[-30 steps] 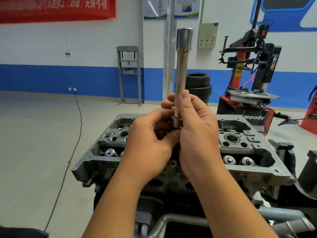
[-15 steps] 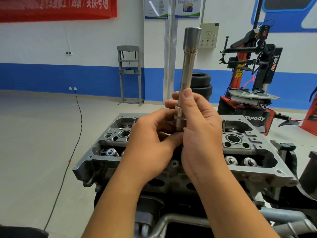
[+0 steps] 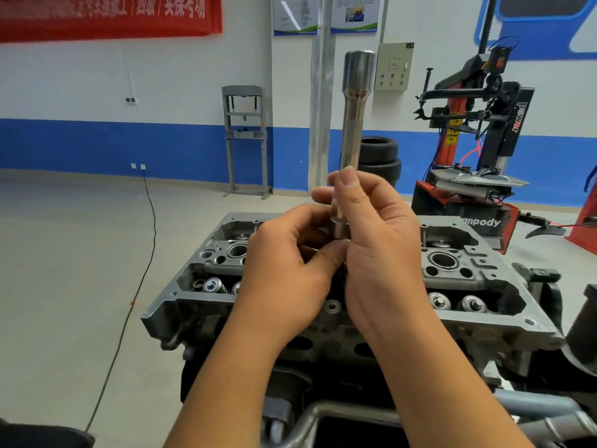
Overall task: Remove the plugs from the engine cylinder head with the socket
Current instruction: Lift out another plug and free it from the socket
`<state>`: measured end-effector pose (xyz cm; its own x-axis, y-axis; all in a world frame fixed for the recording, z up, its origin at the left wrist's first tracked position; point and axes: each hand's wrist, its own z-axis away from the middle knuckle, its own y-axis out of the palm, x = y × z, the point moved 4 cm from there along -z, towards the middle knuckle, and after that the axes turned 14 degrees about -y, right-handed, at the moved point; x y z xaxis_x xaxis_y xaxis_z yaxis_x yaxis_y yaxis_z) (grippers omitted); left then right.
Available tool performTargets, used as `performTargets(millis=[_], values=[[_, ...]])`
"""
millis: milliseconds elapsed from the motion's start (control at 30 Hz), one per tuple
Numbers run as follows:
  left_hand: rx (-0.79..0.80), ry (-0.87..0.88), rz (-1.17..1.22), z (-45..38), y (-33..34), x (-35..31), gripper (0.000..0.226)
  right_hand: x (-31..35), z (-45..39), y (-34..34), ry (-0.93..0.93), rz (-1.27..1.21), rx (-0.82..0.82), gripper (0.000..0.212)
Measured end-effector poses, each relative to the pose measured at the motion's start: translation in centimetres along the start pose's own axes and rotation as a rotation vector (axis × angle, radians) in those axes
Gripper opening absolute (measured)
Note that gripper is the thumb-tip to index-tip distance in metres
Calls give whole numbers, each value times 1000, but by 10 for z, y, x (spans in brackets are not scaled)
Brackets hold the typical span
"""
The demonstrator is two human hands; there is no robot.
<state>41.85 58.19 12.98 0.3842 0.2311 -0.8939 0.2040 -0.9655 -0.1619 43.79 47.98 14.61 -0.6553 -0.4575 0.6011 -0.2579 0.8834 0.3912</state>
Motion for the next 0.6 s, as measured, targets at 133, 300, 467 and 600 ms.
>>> performTargets(millis=[133, 300, 467, 600], values=[[-52, 6, -23, 1, 0, 2, 28, 1, 1, 0, -36, 5, 15, 21], [167, 0, 24, 1, 0, -2, 41, 1, -1, 0, -71, 48, 13, 17], [-15, -14, 5, 1, 0, -1, 38, 0, 0, -1, 16, -33, -14, 29], [-57, -5, -7, 1, -1, 2, 36, 4, 1, -1, -75, -10, -26, 18]])
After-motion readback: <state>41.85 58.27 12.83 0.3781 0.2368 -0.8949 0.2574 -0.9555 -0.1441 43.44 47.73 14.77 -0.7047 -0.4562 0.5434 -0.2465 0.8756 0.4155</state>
